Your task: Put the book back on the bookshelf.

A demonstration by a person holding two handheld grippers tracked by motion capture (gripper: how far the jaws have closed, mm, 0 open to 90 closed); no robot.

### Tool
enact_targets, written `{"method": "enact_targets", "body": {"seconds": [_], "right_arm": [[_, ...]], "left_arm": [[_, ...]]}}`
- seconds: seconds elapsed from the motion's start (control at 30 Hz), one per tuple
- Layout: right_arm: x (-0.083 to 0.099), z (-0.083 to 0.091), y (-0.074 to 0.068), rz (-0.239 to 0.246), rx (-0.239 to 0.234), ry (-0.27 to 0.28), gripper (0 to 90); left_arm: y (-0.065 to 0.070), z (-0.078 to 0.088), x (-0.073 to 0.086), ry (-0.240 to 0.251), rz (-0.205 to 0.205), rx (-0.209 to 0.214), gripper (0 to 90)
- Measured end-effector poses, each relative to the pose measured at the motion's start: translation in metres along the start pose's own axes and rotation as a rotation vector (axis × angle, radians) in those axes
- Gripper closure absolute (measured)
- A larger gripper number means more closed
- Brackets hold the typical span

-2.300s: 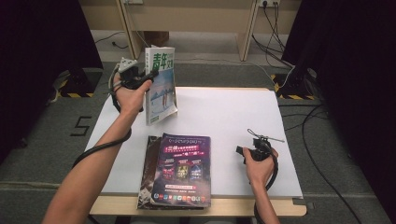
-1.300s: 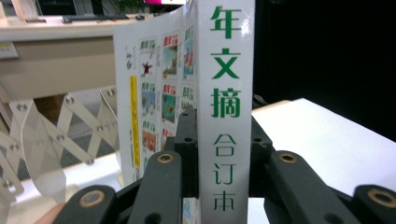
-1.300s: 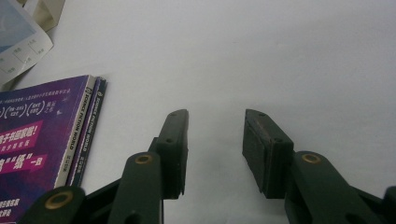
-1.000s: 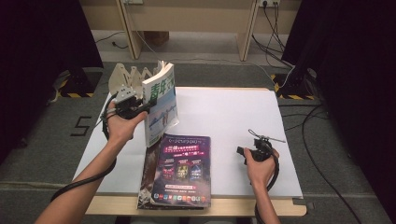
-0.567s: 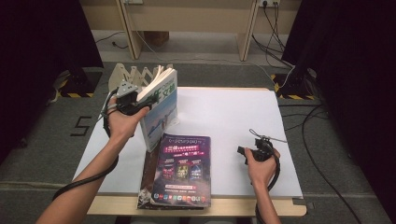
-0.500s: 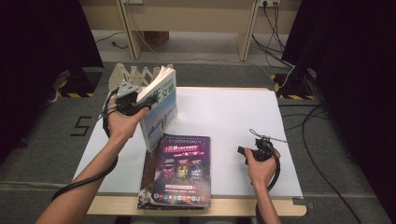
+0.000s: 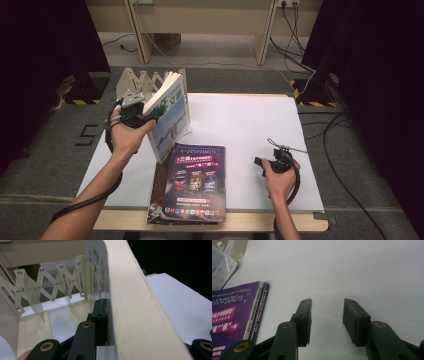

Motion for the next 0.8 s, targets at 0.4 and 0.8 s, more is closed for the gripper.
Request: {"method": "enact_targets", "body": {"seconds": [0.4,0.8], "right_arm": [[0.001,0.001,0.001,-0.002,-0.003,-0.002,58.6],[0.0,0.0,0.004,-0.009,-0.001,-0.002,58.6]], "left_arm": [[-0.003,0.0,0.002,-0.04,0.025,0.02,72.6],[-0.013,-0.003,-0.021,-0.022,0.04,0.05,73.3]]}}
Point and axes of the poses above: each handheld gripper's, and its own axes: z roughly backward along the jaws, x roughly out of its underside, y roughly to its right, the point moved 9 cm from there along -z, roughly forward along the jaws, and after that the axes turned 12 degrees about -y, right-handed, at the moved point
